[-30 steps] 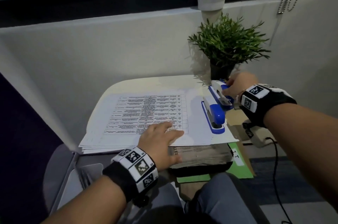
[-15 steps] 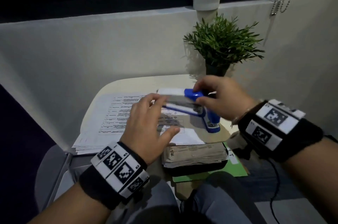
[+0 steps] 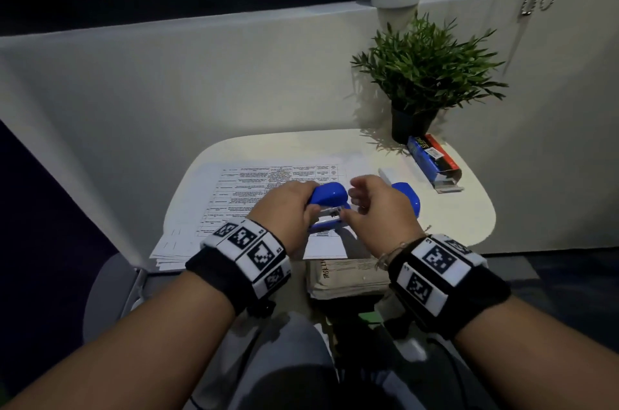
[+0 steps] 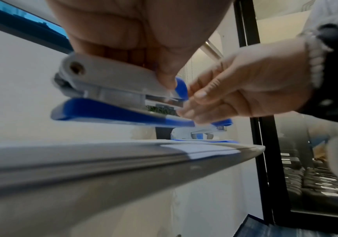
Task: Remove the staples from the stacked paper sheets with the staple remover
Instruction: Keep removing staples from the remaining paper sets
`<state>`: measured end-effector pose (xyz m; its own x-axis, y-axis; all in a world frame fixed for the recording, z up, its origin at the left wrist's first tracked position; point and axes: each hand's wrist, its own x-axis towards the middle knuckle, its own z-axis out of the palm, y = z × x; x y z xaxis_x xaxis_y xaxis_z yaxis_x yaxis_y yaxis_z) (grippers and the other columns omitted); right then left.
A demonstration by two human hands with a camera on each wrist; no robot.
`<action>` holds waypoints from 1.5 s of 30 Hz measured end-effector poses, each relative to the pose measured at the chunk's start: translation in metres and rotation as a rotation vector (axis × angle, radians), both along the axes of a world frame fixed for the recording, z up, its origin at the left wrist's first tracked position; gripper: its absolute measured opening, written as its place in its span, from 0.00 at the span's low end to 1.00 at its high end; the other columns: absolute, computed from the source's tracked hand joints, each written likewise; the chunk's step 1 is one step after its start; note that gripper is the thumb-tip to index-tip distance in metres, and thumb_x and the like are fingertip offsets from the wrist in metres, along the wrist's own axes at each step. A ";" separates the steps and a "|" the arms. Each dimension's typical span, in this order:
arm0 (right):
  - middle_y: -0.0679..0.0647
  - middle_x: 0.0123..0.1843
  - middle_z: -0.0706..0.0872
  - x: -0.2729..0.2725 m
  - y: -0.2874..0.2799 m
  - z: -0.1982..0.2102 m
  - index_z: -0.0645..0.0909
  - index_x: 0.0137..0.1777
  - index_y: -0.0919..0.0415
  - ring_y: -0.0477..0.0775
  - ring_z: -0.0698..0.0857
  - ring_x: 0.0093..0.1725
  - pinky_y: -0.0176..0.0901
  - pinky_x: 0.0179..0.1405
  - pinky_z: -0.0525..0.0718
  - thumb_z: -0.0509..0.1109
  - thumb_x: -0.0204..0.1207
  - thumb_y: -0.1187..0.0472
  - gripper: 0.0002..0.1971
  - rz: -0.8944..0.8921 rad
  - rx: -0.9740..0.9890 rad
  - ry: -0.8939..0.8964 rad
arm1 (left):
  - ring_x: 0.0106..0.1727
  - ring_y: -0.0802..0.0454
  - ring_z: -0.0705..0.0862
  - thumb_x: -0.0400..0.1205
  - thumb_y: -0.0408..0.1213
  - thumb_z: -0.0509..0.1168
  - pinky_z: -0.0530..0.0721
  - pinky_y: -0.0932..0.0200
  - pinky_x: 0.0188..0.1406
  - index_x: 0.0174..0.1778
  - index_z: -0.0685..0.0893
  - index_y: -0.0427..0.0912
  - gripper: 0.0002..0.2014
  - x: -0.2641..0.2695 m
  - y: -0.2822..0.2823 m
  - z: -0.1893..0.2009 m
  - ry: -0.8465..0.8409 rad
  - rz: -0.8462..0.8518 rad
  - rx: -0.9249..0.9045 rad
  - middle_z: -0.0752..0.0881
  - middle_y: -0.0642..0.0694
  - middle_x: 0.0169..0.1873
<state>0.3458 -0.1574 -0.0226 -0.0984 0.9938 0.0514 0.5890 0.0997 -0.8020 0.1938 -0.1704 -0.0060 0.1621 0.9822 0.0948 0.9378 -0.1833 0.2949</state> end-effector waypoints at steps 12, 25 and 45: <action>0.53 0.73 0.76 0.000 -0.010 -0.034 0.71 0.76 0.59 0.56 0.75 0.69 0.42 0.66 0.73 0.59 0.82 0.64 0.22 0.286 0.200 -0.598 | 0.49 0.49 0.77 0.83 0.38 0.59 0.66 0.61 0.45 0.60 0.79 0.46 0.11 -0.005 0.011 -0.006 -0.026 -0.039 -0.085 0.78 0.50 0.45; 0.57 0.67 0.83 0.007 -0.005 -0.042 0.77 0.72 0.63 0.61 0.82 0.64 0.46 0.60 0.81 0.67 0.77 0.68 0.22 0.279 0.256 -0.630 | 0.51 0.67 0.81 0.84 0.31 0.56 0.74 0.75 0.47 0.68 0.59 0.74 0.30 -0.037 -0.018 -0.004 -0.565 0.123 0.161 0.80 0.63 0.49; 0.50 0.40 0.91 0.008 -0.001 -0.050 0.91 0.45 0.60 0.51 0.90 0.35 0.37 0.26 0.85 0.87 0.45 0.66 0.23 0.259 0.370 -0.695 | 0.48 0.58 0.81 0.78 0.47 0.68 0.76 0.61 0.48 0.54 0.85 0.55 0.10 -0.077 -0.024 0.020 -0.359 0.549 0.452 0.84 0.58 0.45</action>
